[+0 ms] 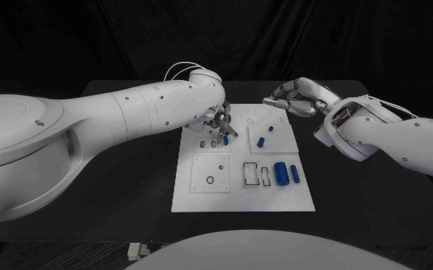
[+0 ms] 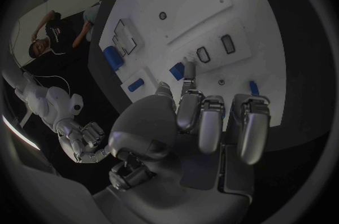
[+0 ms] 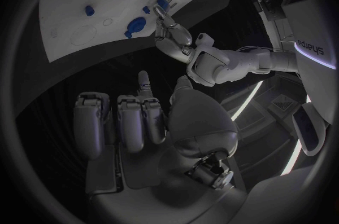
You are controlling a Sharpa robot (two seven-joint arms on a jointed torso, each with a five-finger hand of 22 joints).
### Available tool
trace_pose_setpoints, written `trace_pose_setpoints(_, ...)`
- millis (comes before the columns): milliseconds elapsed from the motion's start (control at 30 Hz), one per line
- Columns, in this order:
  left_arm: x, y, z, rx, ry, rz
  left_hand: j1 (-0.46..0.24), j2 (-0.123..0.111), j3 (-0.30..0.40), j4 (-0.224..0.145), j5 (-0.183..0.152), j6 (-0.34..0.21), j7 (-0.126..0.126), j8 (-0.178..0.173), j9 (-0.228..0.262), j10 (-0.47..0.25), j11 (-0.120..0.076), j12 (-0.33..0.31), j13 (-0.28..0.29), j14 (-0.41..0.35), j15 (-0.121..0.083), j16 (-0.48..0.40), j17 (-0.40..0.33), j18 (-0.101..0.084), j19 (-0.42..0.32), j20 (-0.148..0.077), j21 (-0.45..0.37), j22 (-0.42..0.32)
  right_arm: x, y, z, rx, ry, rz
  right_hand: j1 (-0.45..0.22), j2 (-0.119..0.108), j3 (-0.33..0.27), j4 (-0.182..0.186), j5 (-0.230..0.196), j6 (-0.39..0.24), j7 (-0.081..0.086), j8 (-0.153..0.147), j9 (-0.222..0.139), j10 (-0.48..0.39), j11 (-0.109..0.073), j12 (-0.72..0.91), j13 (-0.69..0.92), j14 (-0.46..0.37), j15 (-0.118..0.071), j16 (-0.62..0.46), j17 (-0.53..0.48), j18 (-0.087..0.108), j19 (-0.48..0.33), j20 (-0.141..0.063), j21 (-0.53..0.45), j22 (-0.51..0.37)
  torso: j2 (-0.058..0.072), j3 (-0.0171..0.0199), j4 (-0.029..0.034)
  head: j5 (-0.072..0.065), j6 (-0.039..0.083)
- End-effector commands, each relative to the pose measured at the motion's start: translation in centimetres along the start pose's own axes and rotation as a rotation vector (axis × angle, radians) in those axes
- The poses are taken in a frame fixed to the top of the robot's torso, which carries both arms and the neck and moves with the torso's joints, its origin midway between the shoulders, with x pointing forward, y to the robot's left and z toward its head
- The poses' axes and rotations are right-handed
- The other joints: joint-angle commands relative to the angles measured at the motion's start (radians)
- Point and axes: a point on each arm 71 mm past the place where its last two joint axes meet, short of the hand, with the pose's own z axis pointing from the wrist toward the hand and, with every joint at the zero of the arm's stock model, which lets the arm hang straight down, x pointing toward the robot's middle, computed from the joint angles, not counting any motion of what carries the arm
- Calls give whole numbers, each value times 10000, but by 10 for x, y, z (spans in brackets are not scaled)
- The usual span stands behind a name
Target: Assemble the parts on the task board
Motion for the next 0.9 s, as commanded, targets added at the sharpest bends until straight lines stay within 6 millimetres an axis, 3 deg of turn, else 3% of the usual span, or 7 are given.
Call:
trace_pose_setpoints(33, 2, -3, 1, 132, 134, 56, 91, -4, 58, -17, 34, 36, -1, -42, 18, 1385, -413, 1832, 4052, 1039, -74, 27, 2634, -27, 904, -58, -33, 2517, 1, -1, -1, 117, 70, -3, 76, 12, -51, -2, 48, 85, 16, 68, 4, 1044, 52, 36, 2630, 1058, 56, 30, 2635, 43, 611, 77, -58, 2364, 4, 3, 2, 5, -2)
trace_pose_setpoints(700, 10, -1, 5, 11, 459, 124, 228, -69, 223, -157, 51, 120, -50, -44, 150, 1385, -441, 1832, 4052, 1039, -103, 27, 2634, -20, 878, -78, -48, 2493, 1, -2, -1, 168, 92, -6, 86, 10, -72, 2, 58, 124, 12, 89, 8, 1044, 59, 36, 2630, 1058, 61, 30, 2635, 65, 565, 82, -134, 2334, 5, -1, 4, -45, -2)
trace_pose_setpoints(900, 11, 2, 5, -99, 541, 142, 447, -121, 477, -379, 146, 118, -79, -92, 273, 1385, -469, 1832, 4052, 1039, -131, 27, 2634, -15, 862, -101, -59, 2478, 1, -2, -1, 184, 96, -7, 91, 10, -76, 1, 60, 133, 11, 94, 9, 1044, 60, 36, 2630, 1058, 62, 30, 2635, 72, 551, 83, -158, 2325, 7, 0, 3, -21, -2)
